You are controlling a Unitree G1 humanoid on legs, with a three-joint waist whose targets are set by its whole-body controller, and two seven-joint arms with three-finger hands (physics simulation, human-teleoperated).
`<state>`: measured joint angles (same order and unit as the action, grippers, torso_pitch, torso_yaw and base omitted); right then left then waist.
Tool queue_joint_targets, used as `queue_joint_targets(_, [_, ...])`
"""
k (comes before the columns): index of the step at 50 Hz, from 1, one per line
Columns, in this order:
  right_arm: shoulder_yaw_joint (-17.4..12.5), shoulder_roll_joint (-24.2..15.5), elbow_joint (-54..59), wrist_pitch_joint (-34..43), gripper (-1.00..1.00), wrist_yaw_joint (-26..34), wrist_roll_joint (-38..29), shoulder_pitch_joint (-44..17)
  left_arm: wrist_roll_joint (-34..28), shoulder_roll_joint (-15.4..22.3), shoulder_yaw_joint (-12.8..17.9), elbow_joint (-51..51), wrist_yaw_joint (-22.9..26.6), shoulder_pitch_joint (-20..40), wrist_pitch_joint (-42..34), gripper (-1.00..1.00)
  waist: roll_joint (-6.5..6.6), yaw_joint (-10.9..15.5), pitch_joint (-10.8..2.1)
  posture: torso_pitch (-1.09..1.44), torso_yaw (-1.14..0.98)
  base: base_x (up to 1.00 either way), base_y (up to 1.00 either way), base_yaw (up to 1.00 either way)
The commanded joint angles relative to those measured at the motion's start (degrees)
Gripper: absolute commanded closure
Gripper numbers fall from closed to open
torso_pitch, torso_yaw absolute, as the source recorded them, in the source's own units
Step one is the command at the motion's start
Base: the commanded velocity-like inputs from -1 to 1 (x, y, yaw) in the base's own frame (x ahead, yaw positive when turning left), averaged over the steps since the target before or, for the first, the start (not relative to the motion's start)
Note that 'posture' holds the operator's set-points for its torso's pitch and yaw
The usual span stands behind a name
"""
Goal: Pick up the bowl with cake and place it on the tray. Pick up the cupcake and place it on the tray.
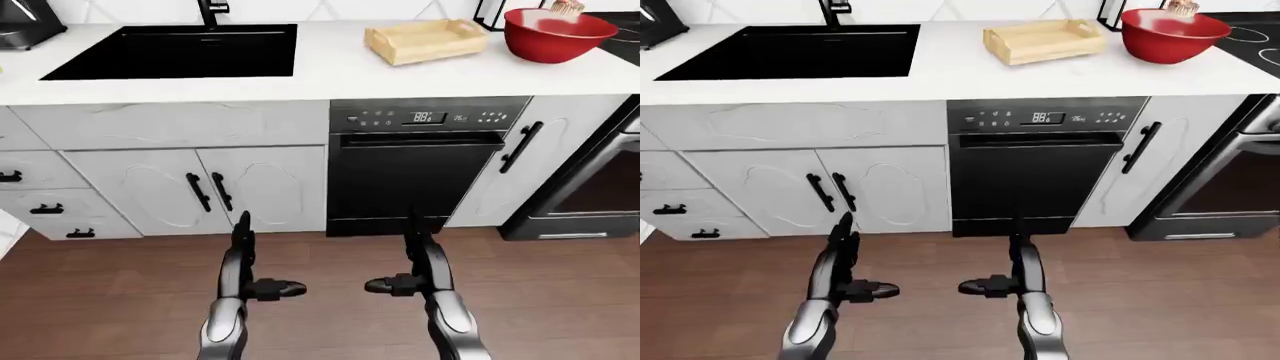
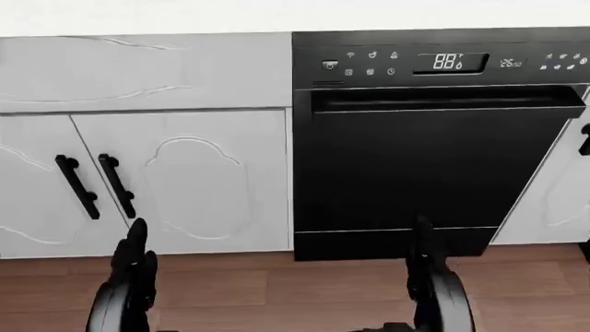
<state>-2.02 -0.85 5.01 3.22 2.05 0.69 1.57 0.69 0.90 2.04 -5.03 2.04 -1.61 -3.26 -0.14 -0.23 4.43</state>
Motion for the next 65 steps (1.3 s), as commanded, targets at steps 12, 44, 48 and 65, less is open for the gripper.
queue_joint_targets(12, [0.64,0.06,-6.97,-1.66,-1.00,0.36,0.06,-1.64,-0.39,-0.05,-0.53,11.77,0.16,-0.04,-0.27,-1.00,-0.21,0.49,-4.48,0.00,0.00,0.00,0.00,0.00])
queue_joint_targets(44, [0.69,-0.33,-31.14,19.52,-1.00,-0.50,0.42,-5.51,-1.44,0.49,0.00,38.02,1.11,3.25,-23.30,-1.00,-0.14,0.54,-4.71,0.00,0.00,0.00,0.00,0.00])
queue_joint_targets(48, [0.76,-0.23,-35.57,23.63,-1.00,-0.59,0.79,-6.96,-1.57,1.01,0.26,43.65,1.04,5.85,-29.67,-1.00,-0.13,0.50,-4.70,0.00,0.00,0.00,0.00,0.00])
queue_joint_targets(65, [1.23,-0.28,-35.63,22.77,-1.00,0.27,2.48,-6.61,-1.36,0.69,0.73,47.08,1.12,4.36,-30.70,-1.00,0.90,2.40,-2.99,0.00,0.00,0.00,-0.61,0.00])
